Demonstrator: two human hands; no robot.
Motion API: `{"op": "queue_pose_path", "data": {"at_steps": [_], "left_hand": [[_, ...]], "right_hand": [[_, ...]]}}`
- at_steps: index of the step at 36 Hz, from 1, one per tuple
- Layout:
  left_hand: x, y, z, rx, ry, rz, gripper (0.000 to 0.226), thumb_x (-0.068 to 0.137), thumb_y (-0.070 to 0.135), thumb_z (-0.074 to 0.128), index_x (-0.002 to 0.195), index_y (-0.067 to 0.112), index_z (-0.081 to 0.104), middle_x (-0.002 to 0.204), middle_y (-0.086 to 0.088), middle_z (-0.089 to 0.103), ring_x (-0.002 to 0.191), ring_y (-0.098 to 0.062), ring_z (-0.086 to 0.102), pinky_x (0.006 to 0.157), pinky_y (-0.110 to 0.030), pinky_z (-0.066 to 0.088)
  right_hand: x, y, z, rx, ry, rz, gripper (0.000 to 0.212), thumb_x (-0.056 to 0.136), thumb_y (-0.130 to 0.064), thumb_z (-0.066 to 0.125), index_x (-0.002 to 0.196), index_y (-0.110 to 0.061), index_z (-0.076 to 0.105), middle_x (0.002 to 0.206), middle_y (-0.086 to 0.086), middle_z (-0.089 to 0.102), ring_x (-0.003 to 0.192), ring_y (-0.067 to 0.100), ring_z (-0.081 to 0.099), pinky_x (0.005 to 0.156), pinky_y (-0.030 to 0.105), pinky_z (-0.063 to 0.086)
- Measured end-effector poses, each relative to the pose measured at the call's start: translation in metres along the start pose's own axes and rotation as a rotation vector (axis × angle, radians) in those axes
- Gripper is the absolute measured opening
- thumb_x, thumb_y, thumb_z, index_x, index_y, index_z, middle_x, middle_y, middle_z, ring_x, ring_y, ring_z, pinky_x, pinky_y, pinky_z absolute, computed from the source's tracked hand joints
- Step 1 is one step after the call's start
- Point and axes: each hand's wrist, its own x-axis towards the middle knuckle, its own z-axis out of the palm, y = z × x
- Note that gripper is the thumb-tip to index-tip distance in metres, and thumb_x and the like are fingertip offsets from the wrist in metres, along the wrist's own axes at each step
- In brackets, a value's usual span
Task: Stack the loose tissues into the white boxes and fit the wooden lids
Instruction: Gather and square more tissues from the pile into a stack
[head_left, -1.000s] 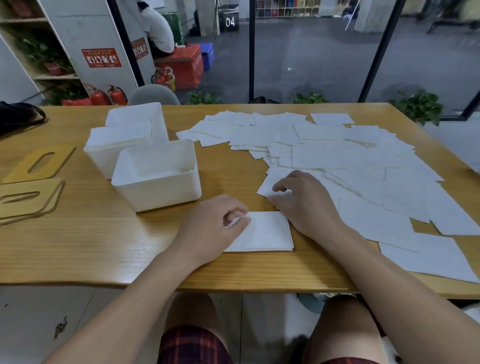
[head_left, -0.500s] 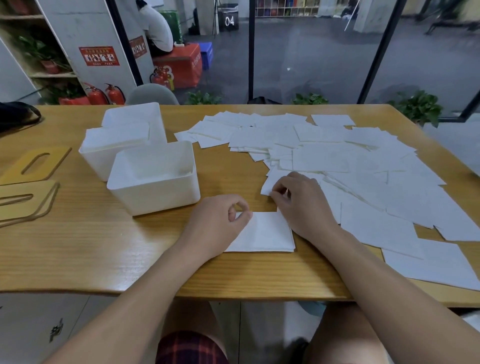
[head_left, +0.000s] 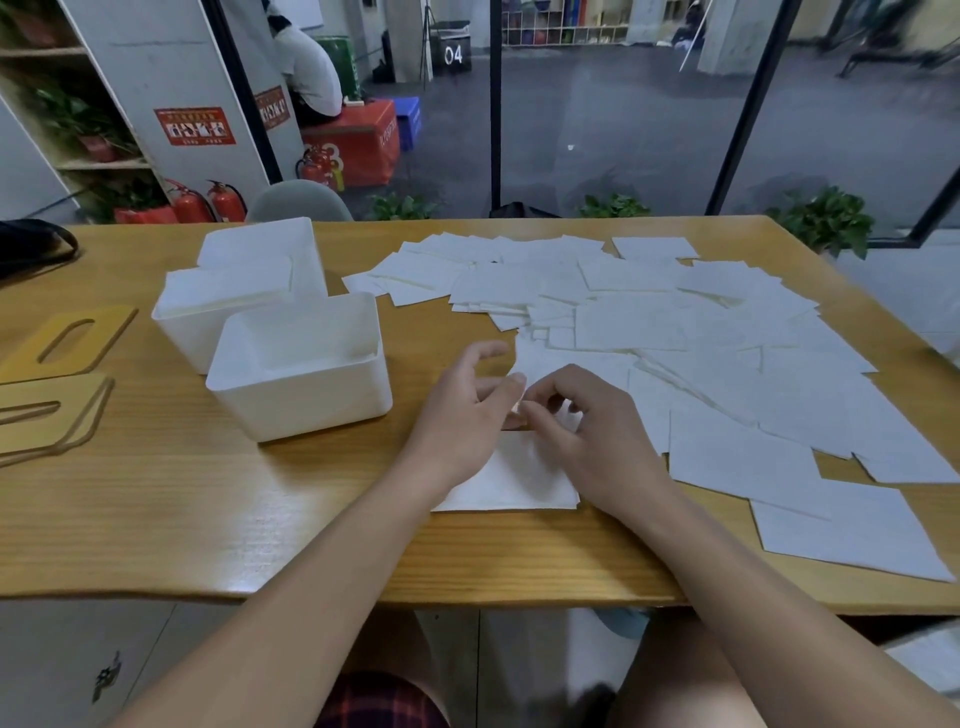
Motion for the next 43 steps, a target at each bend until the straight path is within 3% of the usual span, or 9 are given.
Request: {"op": "queue_pose_path", "data": {"at_steps": [8, 14, 19, 24, 27, 32, 37, 40, 43], "left_hand": [[-0.006, 0.01, -0.013, 0.045, 0.081, 0.08, 0.015, 0.106, 0.041, 0.066, 0.117, 0.036, 0.075, 0.101, 0.005, 0.083, 0.096, -0.024, 0.078, 0.09, -0.053, 0.061], [-0.012, 0.029, -0.03, 0.01, -0.03, 0.21, 0.015, 0.11, 0.033, 0.065, 0.113, 0.032, 0.08, 0.103, 0.006, 0.08, 0.095, -0.015, 0.072, 0.078, -0.03, 0.054], [-0.017, 0.028, -0.04, 0.014, -0.074, 0.212, 0.018, 0.111, 0.024, 0.064, 0.113, 0.028, 0.081, 0.104, 0.003, 0.08, 0.094, -0.013, 0.073, 0.078, -0.027, 0.056], [-0.023, 0.004, -0.052, 0.22, -0.031, 0.155, 0.013, 0.108, 0.036, 0.068, 0.115, 0.041, 0.078, 0.077, -0.007, 0.065, 0.059, -0.017, 0.048, 0.062, -0.031, 0.041], [-0.03, -0.007, -0.055, 0.251, -0.015, 0.124, 0.012, 0.105, 0.041, 0.072, 0.116, 0.042, 0.076, 0.087, -0.013, 0.07, 0.073, -0.037, 0.06, 0.072, -0.038, 0.047], [-0.04, -0.022, -0.057, 0.376, 0.053, 0.152, 0.012, 0.103, 0.041, 0.076, 0.114, 0.046, 0.073, 0.056, 0.013, 0.052, 0.05, -0.007, 0.044, 0.056, -0.017, 0.042], [-0.043, -0.025, -0.058, 0.461, 0.096, 0.152, 0.015, 0.104, 0.041, 0.074, 0.118, 0.044, 0.071, 0.051, 0.009, 0.045, 0.071, -0.008, 0.064, 0.084, -0.017, 0.051], [-0.045, -0.027, -0.056, 0.527, 0.096, 0.176, 0.02, 0.104, 0.037, 0.074, 0.123, 0.043, 0.072, 0.058, 0.008, 0.057, 0.097, 0.004, 0.068, 0.091, -0.02, 0.049], [-0.046, -0.029, -0.053, 0.63, 0.109, 0.236, 0.024, 0.103, 0.032, 0.076, 0.126, 0.036, 0.074, 0.084, 0.019, 0.059, 0.09, -0.005, 0.067, 0.087, -0.028, 0.057]], "right_hand": [[0.002, -0.004, -0.015, 0.098, 0.133, 0.042, 0.011, 0.102, -0.03, 0.073, 0.11, -0.037, 0.075, 0.114, -0.019, 0.075, 0.102, 0.011, 0.07, 0.078, 0.017, 0.049], [0.011, -0.005, -0.034, 0.149, 0.025, 0.201, 0.063, 0.098, -0.066, 0.069, 0.154, -0.054, 0.043, 0.145, -0.027, 0.06, 0.13, -0.006, 0.057, 0.1, 0.026, 0.048], [0.01, -0.004, -0.036, 0.334, -0.124, 0.319, 0.046, 0.095, -0.064, 0.073, 0.138, -0.057, 0.057, 0.106, -0.007, 0.081, 0.095, 0.017, 0.079, 0.083, 0.042, 0.062], [-0.004, 0.004, -0.031, 0.238, -0.073, 0.273, 0.023, 0.1, -0.036, 0.075, 0.121, -0.044, 0.069, 0.069, 0.002, 0.058, 0.06, 0.017, 0.054, 0.063, 0.034, 0.044], [-0.012, 0.006, -0.028, 0.17, -0.099, 0.262, 0.024, 0.099, -0.034, 0.076, 0.119, -0.044, 0.067, 0.068, -0.003, 0.062, 0.055, 0.013, 0.057, 0.059, 0.023, 0.049], [-0.017, 0.005, -0.024, 0.12, -0.084, 0.264, 0.032, 0.096, -0.03, 0.082, 0.122, -0.038, 0.066, 0.077, -0.003, 0.073, 0.058, 0.014, 0.069, 0.061, 0.016, 0.051], [-0.019, 0.007, -0.019, 0.002, -0.059, 0.245, 0.036, 0.094, -0.031, 0.085, 0.124, -0.038, 0.067, 0.082, -0.009, 0.075, 0.066, 0.011, 0.07, 0.065, 0.017, 0.054], [-0.021, 0.007, -0.017, -0.105, -0.042, 0.201, 0.037, 0.092, -0.028, 0.087, 0.123, -0.035, 0.069, 0.081, -0.012, 0.071, 0.069, 0.008, 0.066, 0.069, 0.016, 0.053], [-0.023, 0.01, -0.018, -0.211, -0.035, 0.135, 0.033, 0.091, -0.027, 0.088, 0.119, -0.03, 0.072, 0.087, -0.014, 0.068, 0.073, 0.01, 0.063, 0.071, 0.021, 0.054]]}}
